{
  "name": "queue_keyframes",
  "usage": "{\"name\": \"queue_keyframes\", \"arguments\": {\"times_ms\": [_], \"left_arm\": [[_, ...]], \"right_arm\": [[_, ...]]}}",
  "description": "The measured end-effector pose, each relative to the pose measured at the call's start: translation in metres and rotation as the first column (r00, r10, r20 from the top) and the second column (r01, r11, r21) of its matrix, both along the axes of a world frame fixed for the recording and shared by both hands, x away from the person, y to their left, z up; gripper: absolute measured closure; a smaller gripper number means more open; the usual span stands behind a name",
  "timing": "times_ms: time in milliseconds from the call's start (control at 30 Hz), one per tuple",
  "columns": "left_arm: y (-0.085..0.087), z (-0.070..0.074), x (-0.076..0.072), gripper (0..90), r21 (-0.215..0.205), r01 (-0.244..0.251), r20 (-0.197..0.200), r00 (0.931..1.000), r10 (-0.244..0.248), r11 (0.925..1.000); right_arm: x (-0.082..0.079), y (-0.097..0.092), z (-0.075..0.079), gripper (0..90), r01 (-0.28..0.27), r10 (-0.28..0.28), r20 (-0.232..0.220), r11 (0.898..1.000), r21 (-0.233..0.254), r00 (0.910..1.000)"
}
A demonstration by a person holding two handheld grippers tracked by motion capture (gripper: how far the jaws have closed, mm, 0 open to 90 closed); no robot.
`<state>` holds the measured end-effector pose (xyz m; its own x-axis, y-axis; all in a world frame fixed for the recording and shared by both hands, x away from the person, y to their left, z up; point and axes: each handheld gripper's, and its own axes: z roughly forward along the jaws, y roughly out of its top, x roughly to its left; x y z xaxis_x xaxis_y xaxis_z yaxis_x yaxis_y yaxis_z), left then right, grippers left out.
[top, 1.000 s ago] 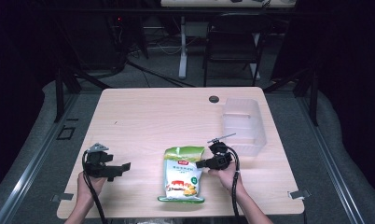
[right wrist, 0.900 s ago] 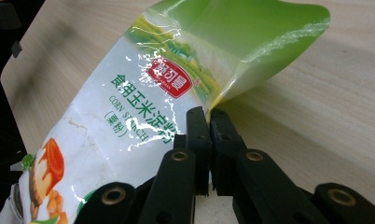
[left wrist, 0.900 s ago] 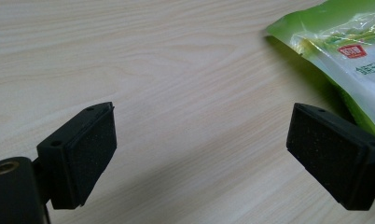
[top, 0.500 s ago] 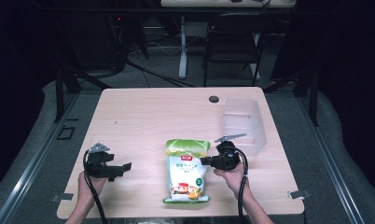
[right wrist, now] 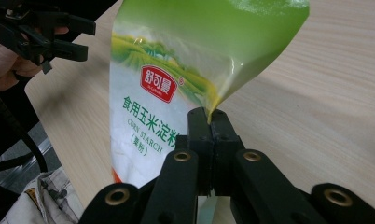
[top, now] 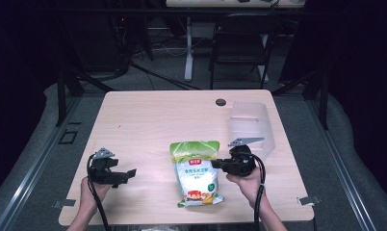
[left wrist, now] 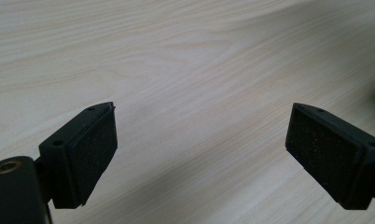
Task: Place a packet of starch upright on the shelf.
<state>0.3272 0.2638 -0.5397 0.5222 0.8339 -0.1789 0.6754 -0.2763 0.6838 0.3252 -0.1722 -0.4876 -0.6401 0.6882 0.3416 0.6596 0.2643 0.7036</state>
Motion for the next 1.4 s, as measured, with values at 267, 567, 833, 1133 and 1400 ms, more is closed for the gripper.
{"name": "queue_keyframes", "arguments": {"times_ms": [267, 567, 833, 1133, 1400], "left_arm": [[0.003, 0.002, -0.002, 4.8, -0.038, 0.004, 0.01, 0.9999, -0.003, 0.9993], [0.005, 0.002, -0.003, 0.3, -0.054, 0.018, 0.012, 0.9998, -0.017, 0.9984], [0.006, 0.002, -0.002, 0.2, -0.068, 0.022, 0.013, 0.9997, -0.021, 0.9975], [0.008, 0.004, -0.003, 0.2, -0.092, 0.023, 0.046, 0.9988, -0.019, 0.9955], [0.01, 0.003, 0.0, 0.3, -0.099, -0.002, 0.054, 0.9985, 0.007, 0.9951]], "right_arm": [[-0.01, 0.006, 0.011, 90.0, -0.037, 0.037, 0.04, 0.999, -0.012, 0.9985], [-0.015, 0.011, 0.027, 90.0, -0.066, 0.067, 0.098, 0.998, -0.018, 0.9929], [-0.016, 0.014, 0.039, 90.0, -0.097, 0.102, 0.165, 0.995, -0.04, 0.9811], [-0.013, 0.012, 0.044, 90.0, -0.082, 0.091, 0.179, 0.995, -0.058, 0.9797], [-0.011, 0.007, 0.05, 90.0, -0.068, 0.081, 0.189, 0.995, -0.071, 0.9787]]}}
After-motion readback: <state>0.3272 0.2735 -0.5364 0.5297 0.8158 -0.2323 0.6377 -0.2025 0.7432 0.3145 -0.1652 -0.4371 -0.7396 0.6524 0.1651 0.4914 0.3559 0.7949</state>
